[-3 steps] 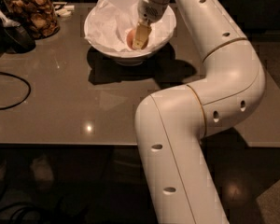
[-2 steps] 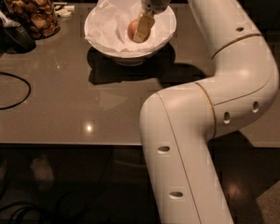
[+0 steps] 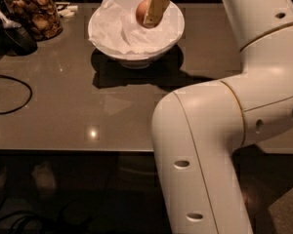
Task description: Pick apple from white bowl
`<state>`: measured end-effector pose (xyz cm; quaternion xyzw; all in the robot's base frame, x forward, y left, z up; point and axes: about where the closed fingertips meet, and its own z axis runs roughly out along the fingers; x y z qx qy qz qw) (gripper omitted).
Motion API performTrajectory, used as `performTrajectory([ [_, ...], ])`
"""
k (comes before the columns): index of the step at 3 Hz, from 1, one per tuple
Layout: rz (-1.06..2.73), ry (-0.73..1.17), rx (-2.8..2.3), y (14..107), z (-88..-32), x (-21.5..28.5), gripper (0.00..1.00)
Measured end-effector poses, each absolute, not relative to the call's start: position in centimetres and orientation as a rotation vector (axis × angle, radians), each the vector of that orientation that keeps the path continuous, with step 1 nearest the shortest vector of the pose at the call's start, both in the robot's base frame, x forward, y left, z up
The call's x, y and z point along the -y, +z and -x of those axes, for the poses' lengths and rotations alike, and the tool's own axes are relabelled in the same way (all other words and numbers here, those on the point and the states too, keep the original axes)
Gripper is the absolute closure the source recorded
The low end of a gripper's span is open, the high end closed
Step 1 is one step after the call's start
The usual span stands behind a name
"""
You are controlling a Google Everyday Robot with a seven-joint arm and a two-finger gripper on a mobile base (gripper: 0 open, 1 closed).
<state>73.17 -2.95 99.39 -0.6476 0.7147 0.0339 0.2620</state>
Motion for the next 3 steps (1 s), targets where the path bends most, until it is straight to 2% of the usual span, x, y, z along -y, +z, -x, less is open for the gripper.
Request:
performTrajectory([
  [1,1.749,0.055,-1.865,104.0,-70.8,3.4,1.00],
  [3,1.755,0.110,-1.775,108.1,-66.7,3.7,1.00],
])
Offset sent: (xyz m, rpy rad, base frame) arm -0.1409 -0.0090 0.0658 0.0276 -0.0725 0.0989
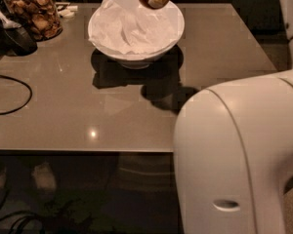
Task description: Pick apple from white bowl
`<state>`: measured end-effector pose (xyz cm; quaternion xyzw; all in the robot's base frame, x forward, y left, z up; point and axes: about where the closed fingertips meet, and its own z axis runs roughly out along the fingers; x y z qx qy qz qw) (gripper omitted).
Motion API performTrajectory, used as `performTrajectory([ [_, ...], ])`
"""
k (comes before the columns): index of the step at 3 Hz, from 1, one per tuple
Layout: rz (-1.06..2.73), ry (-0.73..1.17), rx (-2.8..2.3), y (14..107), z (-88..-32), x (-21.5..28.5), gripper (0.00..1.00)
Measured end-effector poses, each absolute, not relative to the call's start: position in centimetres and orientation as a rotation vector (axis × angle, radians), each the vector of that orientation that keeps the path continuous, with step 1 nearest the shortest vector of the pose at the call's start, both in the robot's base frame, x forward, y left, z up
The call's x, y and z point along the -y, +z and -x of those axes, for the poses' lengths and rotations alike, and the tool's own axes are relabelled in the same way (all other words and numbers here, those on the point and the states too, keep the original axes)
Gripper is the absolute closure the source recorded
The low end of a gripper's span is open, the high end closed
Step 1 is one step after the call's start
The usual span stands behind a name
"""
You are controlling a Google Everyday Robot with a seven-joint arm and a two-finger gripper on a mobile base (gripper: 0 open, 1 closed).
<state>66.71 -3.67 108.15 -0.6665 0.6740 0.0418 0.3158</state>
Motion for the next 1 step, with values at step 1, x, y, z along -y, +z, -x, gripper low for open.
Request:
performTrajectory([
  [1,1.774,0.145,-1.768,107.71,-64.91,3.65,1.00],
])
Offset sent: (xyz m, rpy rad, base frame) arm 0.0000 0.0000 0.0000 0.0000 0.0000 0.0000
